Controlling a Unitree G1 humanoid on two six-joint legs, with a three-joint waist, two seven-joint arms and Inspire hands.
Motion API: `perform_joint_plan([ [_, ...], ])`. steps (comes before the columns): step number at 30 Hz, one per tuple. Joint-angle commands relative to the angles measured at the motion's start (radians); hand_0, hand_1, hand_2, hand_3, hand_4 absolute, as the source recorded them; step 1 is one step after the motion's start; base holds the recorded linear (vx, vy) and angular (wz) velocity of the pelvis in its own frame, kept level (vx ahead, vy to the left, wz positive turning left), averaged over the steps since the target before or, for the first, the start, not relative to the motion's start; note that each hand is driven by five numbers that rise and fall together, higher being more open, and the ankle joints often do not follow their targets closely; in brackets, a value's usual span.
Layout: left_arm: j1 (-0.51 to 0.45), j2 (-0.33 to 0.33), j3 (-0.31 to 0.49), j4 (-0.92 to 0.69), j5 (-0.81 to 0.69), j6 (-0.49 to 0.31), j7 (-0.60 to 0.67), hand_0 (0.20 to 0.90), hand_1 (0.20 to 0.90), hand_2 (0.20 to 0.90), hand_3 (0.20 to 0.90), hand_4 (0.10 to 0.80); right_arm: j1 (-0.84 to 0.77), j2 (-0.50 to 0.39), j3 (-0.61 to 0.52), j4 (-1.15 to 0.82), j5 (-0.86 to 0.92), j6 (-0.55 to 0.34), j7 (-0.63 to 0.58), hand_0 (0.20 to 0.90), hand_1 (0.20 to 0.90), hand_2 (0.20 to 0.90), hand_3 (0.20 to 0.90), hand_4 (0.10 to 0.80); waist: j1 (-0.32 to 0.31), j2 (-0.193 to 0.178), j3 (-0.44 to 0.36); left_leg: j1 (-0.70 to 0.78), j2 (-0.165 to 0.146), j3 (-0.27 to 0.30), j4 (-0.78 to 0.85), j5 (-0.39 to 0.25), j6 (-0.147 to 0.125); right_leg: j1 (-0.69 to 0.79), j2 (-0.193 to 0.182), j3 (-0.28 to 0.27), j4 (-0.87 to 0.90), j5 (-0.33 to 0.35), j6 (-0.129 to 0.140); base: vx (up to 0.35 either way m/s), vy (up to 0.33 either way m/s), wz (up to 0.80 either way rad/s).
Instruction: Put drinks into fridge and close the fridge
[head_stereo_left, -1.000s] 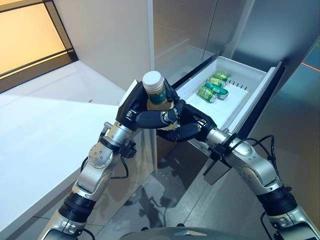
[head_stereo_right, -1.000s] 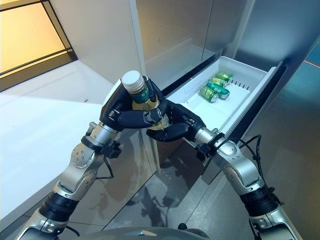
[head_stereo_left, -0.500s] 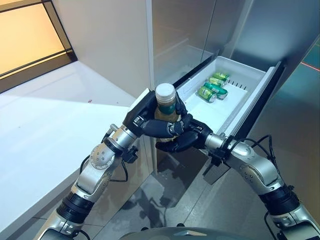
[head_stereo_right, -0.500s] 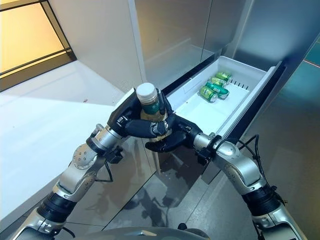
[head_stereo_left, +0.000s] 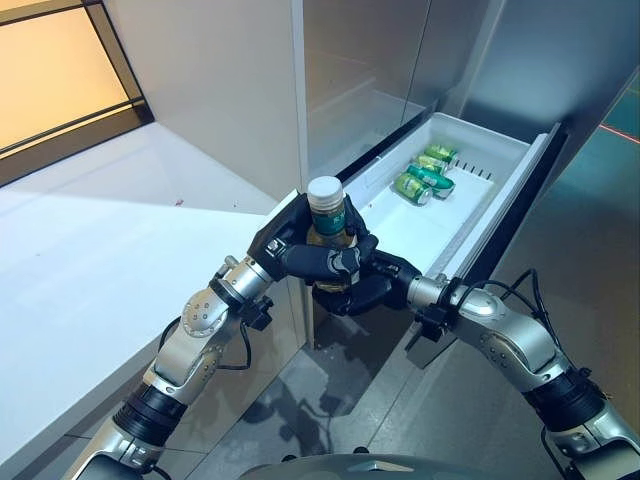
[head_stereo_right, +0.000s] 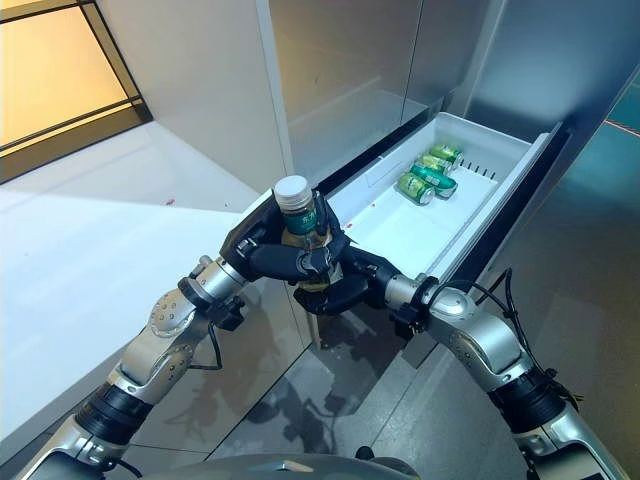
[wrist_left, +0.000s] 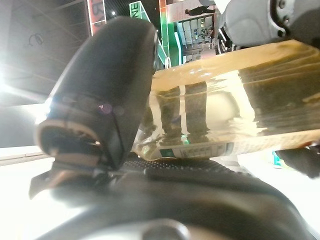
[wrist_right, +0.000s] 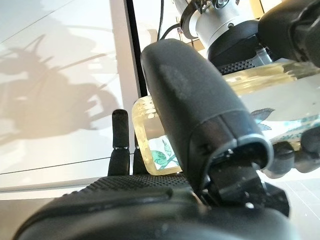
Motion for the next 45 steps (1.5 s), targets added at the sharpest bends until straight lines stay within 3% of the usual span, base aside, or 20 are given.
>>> perform_joint_plan([
  [1,-0.141,-0.117,-0.071,-0.082,-0.12,-0.141,-0.051,0.3,0.3,0.3,0.2,0.1,-0.21,0.158,-0.041,-0.124,0.175,-0.153,-0.061,0.3,0.3,0.3,0.2,0.1,-0.001,-0.024,-0.075,-0.026,0.022,0.016,0.007,-0.055,-0.002,-0.02,-0.009,-0.03,0.052,-0.029,0.048,0.0,0.0,0.0],
  [6,-0.135,-0.123,-0.067,-0.077,-0.107,-0.156,-0.035,0.3,0.3,0.3,0.2,0.1,-0.23,0.163,-0.075,-0.122,0.2,-0.175,-0.112,0.3,0.3,0.3,0.2,0.1,0.002,-0.025,-0.075,-0.027,0.02,0.014,0.009,-0.057,-0.002,-0.021,-0.01,-0.034,0.053,-0.03,0.047,0.0,0.0,0.0],
  [7,-0.134,-0.123,-0.068,-0.075,-0.088,-0.161,-0.031,0.328,0.328,0.328,0.233,0.133,-0.236,0.162,-0.087,-0.121,0.203,-0.175,-0.124,0.3,0.3,0.3,0.2,0.1,0.002,-0.026,-0.075,-0.027,0.019,0.014,0.01,-0.058,-0.001,-0.02,-0.01,-0.034,0.053,-0.03,0.046,0.0,0.0,0.0],
  [8,-0.131,-0.122,-0.065,-0.077,-0.073,-0.165,-0.029,0.446,0.446,0.446,0.37,0.27,-0.237,0.161,-0.094,-0.121,0.199,-0.175,-0.13,0.3,0.3,0.3,0.2,0.1,0.003,-0.026,-0.076,-0.027,0.019,0.013,0.01,-0.059,-0.001,-0.02,-0.01,-0.034,0.053,-0.03,0.046,0.0,0.0,0.0],
  [9,-0.134,-0.123,-0.065,-0.071,-0.062,-0.172,-0.026,0.9,0.9,0.9,0.9,0.8,-0.241,0.161,-0.102,-0.119,0.192,-0.172,-0.138,0.3,0.3,0.3,0.2,0.1,0.002,-0.027,-0.076,-0.027,0.019,0.013,0.01,-0.06,-0.001,-0.02,-0.01,-0.034,0.053,-0.03,0.046,0.0,0.0,0.0],
  [17,-0.154,-0.105,-0.011,-0.092,0.028,-0.353,0.095,0.9,0.9,0.9,0.9,0.8,-0.283,0.099,-0.17,-0.061,-0.046,-0.237,-0.222,0.3,0.3,0.3,0.2,0.1,0.006,-0.031,-0.081,-0.026,0.019,0.005,0.01,-0.061,-0.002,-0.017,-0.011,-0.037,0.052,-0.03,0.043,0.0,0.0,0.0],
  [22,-0.162,-0.108,0.031,-0.109,0.051,-0.338,0.156,0.9,0.9,0.9,0.9,0.8,-0.346,0.018,-0.24,-0.033,-0.325,-0.309,-0.335,0.3,0.3,0.3,0.2,0.1,0.006,-0.038,-0.082,-0.034,0.018,-0.001,0.013,-0.058,-0.003,-0.026,-0.009,-0.035,0.063,-0.03,0.037,0.0,0.0,0.0],
  [25,-0.151,-0.102,0.05,-0.109,0.043,-0.304,0.173,0.9,0.9,0.9,0.9,0.8,-0.383,-0.087,-0.307,-0.01,-0.52,-0.359,-0.431,0.3,0.3,0.3,0.2,0.1,0.002,-0.039,-0.082,-0.034,0.019,-0.003,0.013,-0.06,-0.001,-0.029,-0.005,-0.03,0.07,-0.034,0.034,0.0,0.0,0.0],
  [30,-0.111,-0.091,0.066,-0.113,0.004,-0.265,0.159,0.9,0.9,0.9,0.9,0.8,-0.383,-0.21,-0.393,0.025,-0.68,-0.405,-0.537,0.3,0.3,0.3,0.2,0.1,0.002,-0.039,-0.078,-0.035,0.021,-0.007,0.016,-0.062,0.001,-0.031,-0.002,-0.029,0.083,-0.042,0.032,0.0,0.0,0.0],
  [39,0.039,-0.07,0.038,-0.073,-0.259,-0.098,-0.047,0.9,0.9,0.9,0.9,0.8,-0.356,-0.346,-0.455,0.172,-0.752,-0.426,-0.742,0.3,0.3,0.3,0.2,0.1,0.032,-0.045,-0.062,-0.041,0.028,-0.026,0.036,-0.07,-0.002,-0.02,-0.006,-0.065,0.108,-0.072,0.025,-0.003,-0.003,0.04],
  [42,0.096,-0.07,0.012,-0.046,-0.376,0.065,-0.163,0.9,0.9,0.9,0.9,0.8,-0.372,-0.393,-0.449,0.257,-0.666,-0.426,-0.762,0.3,0.3,0.3,0.2,0.1,0.048,-0.044,-0.058,-0.044,0.032,-0.036,0.041,-0.066,-0.009,-0.013,-0.01,-0.083,0.107,-0.075,0.023,0.002,-0.004,0.16],
  [45,0.148,-0.084,-0.033,-0.007,-0.487,0.312,-0.245,0.9,0.9,0.9,0.9,0.8,-0.41,-0.429,-0.42,0.362,-0.593,-0.449,-0.773,0.3,0.3,0.3,0.2,0.1,0.062,-0.039,-0.058,-0.048,0.035,-0.044,0.042,-0.061,-0.016,-0.009,-0.012,-0.1,0.105,-0.077,0.022,0.014,-0.001,0.19],
])
